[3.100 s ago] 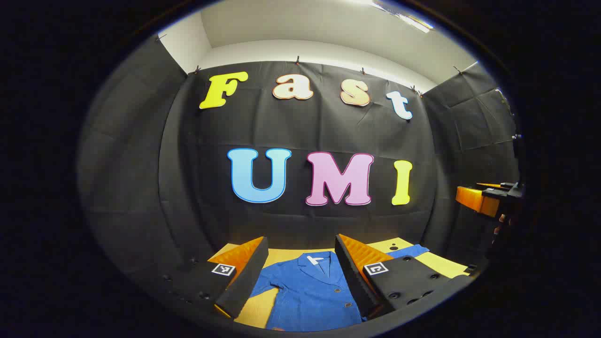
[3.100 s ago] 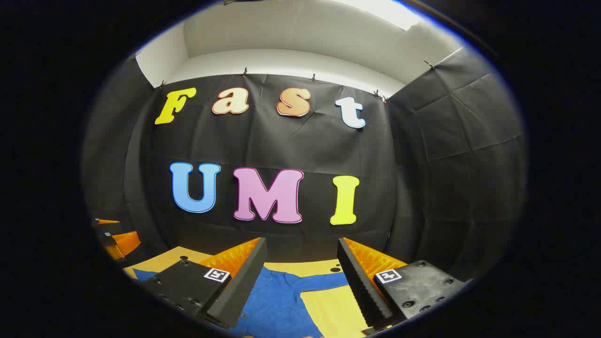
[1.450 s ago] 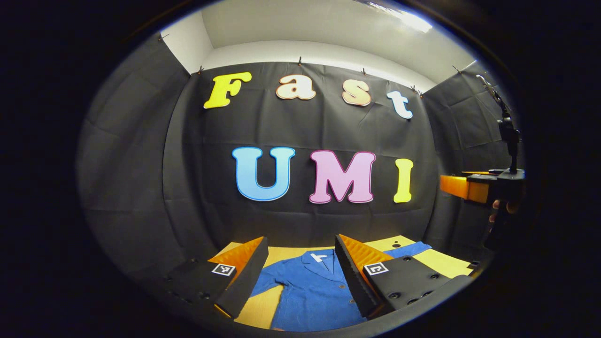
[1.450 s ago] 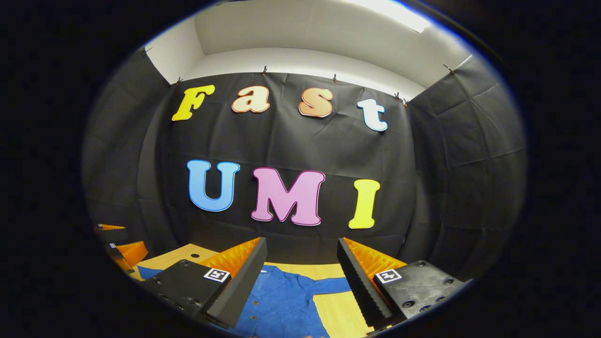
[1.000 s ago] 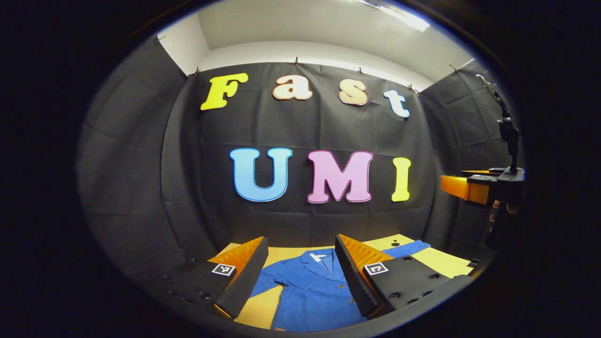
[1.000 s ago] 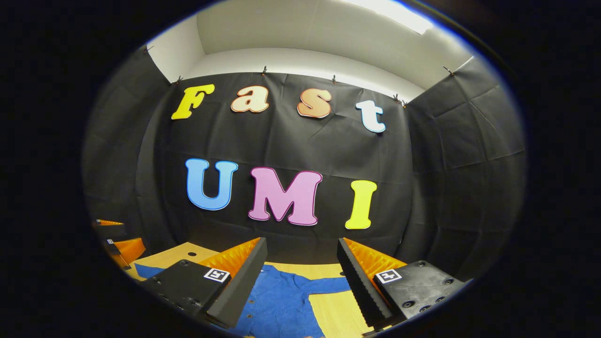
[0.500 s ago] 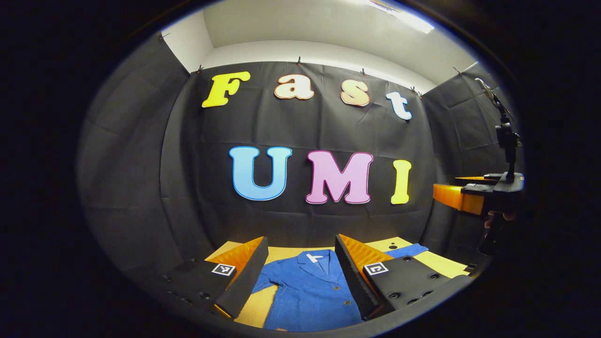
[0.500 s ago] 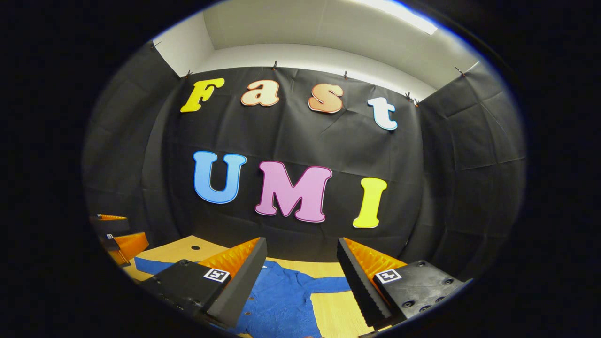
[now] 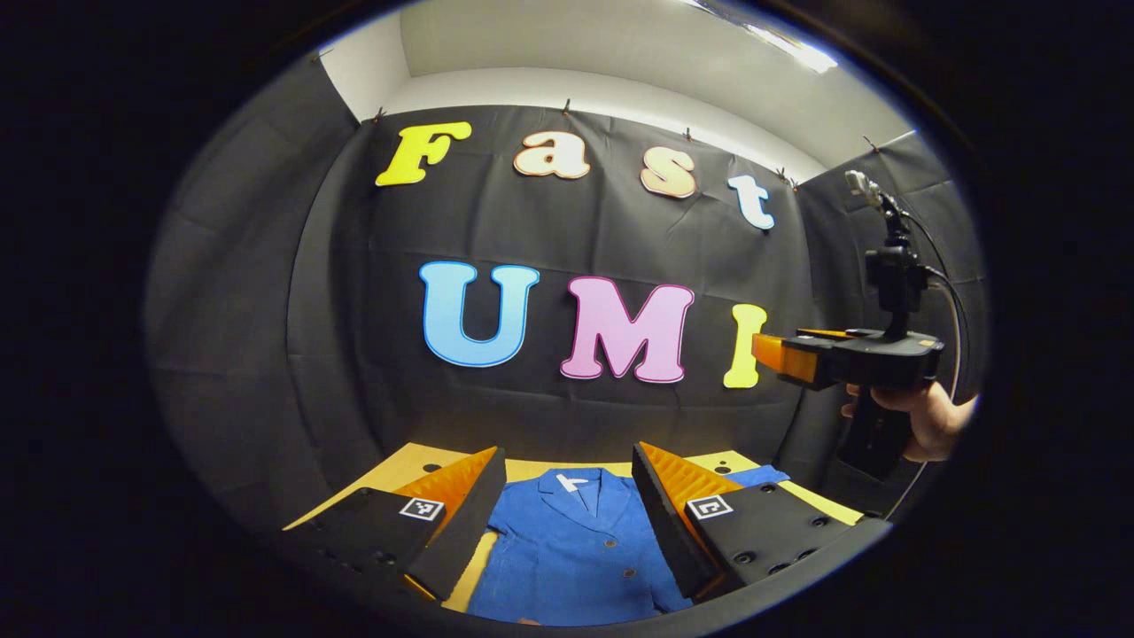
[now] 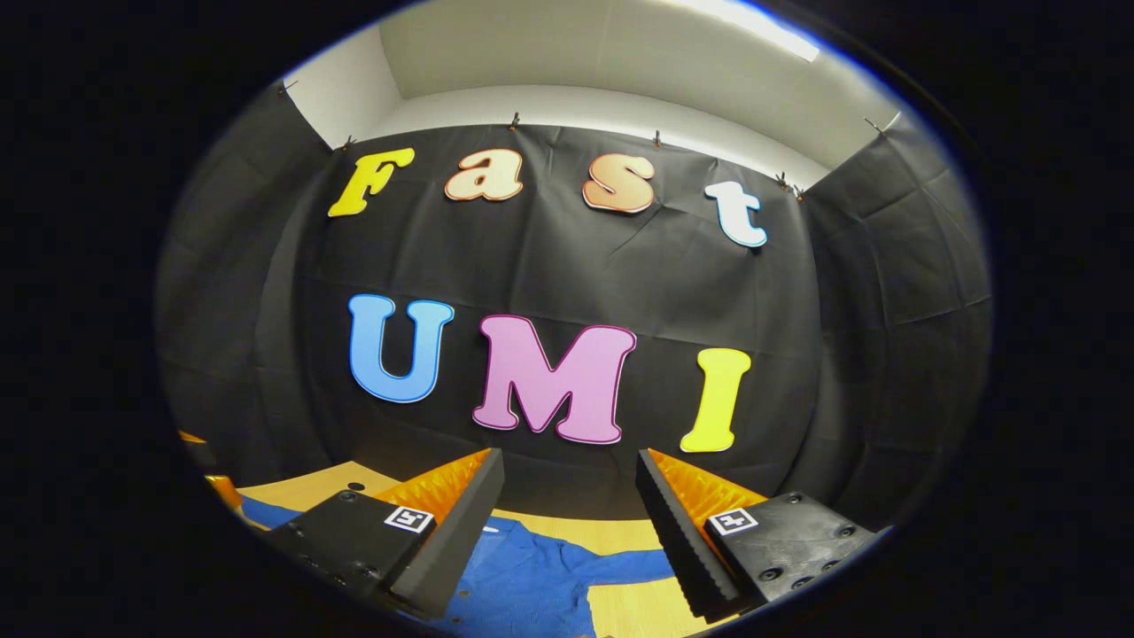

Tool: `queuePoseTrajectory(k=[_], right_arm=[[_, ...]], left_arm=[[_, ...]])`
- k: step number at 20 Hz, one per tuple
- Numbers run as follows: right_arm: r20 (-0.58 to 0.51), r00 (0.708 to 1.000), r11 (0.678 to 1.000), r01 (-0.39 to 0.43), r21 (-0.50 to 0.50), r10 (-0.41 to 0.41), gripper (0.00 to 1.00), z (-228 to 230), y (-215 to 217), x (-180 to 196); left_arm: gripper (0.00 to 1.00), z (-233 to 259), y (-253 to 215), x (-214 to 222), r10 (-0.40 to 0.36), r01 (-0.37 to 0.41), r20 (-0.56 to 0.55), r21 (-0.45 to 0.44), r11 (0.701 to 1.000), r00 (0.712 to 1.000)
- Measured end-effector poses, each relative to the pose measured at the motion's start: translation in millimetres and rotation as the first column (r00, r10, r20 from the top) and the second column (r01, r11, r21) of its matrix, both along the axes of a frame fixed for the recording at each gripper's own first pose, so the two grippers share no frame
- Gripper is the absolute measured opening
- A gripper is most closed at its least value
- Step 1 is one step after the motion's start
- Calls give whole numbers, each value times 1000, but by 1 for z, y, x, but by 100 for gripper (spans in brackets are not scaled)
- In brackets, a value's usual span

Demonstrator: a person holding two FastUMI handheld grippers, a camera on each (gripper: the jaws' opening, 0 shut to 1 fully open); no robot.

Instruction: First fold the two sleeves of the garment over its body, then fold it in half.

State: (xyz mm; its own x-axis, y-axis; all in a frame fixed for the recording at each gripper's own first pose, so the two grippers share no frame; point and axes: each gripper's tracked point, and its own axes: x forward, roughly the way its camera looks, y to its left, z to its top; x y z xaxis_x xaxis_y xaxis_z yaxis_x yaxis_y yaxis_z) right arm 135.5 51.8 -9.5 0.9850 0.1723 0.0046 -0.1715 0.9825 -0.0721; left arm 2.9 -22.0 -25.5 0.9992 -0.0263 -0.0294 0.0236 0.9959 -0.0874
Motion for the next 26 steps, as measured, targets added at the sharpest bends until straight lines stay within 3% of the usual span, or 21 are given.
queuePoseTrajectory(k=[11,17,20,22,24,26], right_arm=[[-115,993,999,31,-34,-35,96,-110,-51,158],[-222,967,987,93,-133,-121,96,-203,-116,233],[-309,930,976,158,-149,-198,96,-255,-163,255],[-388,887,967,208,-145,-249,96,-294,-197,265],[-477,823,951,266,-157,-309,97,-337,-237,268],[-559,740,926,327,-187,-374,97,-378,-281,268]], left_arm=[[82,-30,-11,41,160,-164,-94,-37,986,983],[82,-44,-32,70,217,-253,-182,-205,945,959],[82,-52,-36,82,232,-271,-217,-173,947,948],[82,-53,-41,91,220,-256,-231,-139,957,948],[82,-56,-50,100,195,-227,-250,-107,968,948],[82,-61,-61,104,172,-193,-288,-47,980,942]])
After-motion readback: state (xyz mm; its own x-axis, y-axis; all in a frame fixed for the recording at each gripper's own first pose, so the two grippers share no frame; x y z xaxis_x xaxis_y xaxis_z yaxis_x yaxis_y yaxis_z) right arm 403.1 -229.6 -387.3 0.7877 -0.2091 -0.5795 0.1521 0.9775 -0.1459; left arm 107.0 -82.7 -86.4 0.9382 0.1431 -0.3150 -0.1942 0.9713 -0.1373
